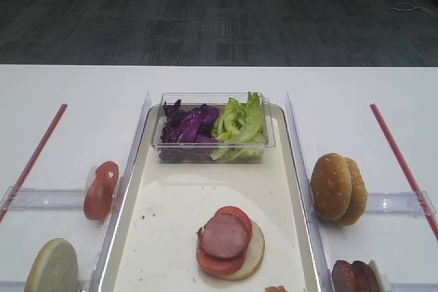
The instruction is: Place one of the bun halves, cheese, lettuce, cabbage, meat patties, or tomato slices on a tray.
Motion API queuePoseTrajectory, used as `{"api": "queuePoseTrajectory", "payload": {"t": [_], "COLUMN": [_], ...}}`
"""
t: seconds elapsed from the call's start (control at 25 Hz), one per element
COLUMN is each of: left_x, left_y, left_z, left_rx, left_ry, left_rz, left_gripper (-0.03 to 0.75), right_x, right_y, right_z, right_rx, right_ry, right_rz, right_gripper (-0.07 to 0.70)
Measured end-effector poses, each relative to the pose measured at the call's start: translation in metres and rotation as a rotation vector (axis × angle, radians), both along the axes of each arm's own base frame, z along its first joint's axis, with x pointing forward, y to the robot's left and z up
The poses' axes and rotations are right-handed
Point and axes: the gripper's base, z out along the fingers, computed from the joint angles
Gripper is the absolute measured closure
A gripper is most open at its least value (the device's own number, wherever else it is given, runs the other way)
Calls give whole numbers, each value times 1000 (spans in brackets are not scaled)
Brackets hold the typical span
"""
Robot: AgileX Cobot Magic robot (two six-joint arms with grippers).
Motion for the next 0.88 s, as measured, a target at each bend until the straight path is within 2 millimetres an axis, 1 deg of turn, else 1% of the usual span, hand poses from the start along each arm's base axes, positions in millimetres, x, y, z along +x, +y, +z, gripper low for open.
{"api": "queuePoseTrajectory", "payload": {"t": [0.04,0.16,0.88], "left_x": [0,0,0], "left_y": [0,0,0], "left_z": [0,0,0], "left_rx": [0,0,0], "left_ry": [0,0,0], "left_rz": [0,0,0], "left_gripper": [491,491,491], "right_x": [0,0,0], "right_y": [0,0,0], "right_z": [0,0,0], "right_rx": [0,0,-4], "right_ry": [0,0,0], "right_rz": [0,0,2], "right_gripper": [-11,-49,-60]}}
